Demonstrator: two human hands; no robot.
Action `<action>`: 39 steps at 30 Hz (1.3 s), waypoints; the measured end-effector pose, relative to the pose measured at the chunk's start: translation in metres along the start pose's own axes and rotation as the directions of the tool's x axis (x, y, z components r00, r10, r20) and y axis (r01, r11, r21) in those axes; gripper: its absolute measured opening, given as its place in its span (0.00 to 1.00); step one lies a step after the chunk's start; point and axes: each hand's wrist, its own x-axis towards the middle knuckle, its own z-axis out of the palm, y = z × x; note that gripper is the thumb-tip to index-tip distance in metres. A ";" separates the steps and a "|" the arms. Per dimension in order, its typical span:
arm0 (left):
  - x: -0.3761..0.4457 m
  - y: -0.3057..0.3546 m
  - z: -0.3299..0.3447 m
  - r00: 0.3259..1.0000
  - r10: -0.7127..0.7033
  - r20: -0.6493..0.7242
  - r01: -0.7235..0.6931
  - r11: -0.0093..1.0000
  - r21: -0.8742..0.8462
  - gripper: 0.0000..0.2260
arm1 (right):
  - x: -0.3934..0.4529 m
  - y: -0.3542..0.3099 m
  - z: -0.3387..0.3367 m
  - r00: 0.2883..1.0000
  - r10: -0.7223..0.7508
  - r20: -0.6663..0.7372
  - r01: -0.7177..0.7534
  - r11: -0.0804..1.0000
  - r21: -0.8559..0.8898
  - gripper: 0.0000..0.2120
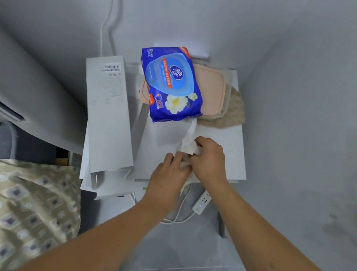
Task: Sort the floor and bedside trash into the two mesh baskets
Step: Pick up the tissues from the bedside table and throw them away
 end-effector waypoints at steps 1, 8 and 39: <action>-0.002 -0.001 0.000 0.999 0.032 0.003 -0.032 0.999 -0.009 0.26 | -0.003 0.004 -0.004 0.999 0.026 -0.020 -0.025 0.999 0.033 0.09; -0.014 -0.005 -0.009 0.977 0.211 -0.043 -0.213 0.976 -0.049 0.23 | -0.041 0.027 -0.022 0.974 0.216 -0.068 -0.195 0.953 0.233 0.09; -0.397 0.415 0.188 0.597 0.763 0.249 -0.664 0.644 -0.381 0.14 | -0.694 0.400 -0.139 0.353 0.922 -0.159 -0.250 0.257 0.934 0.11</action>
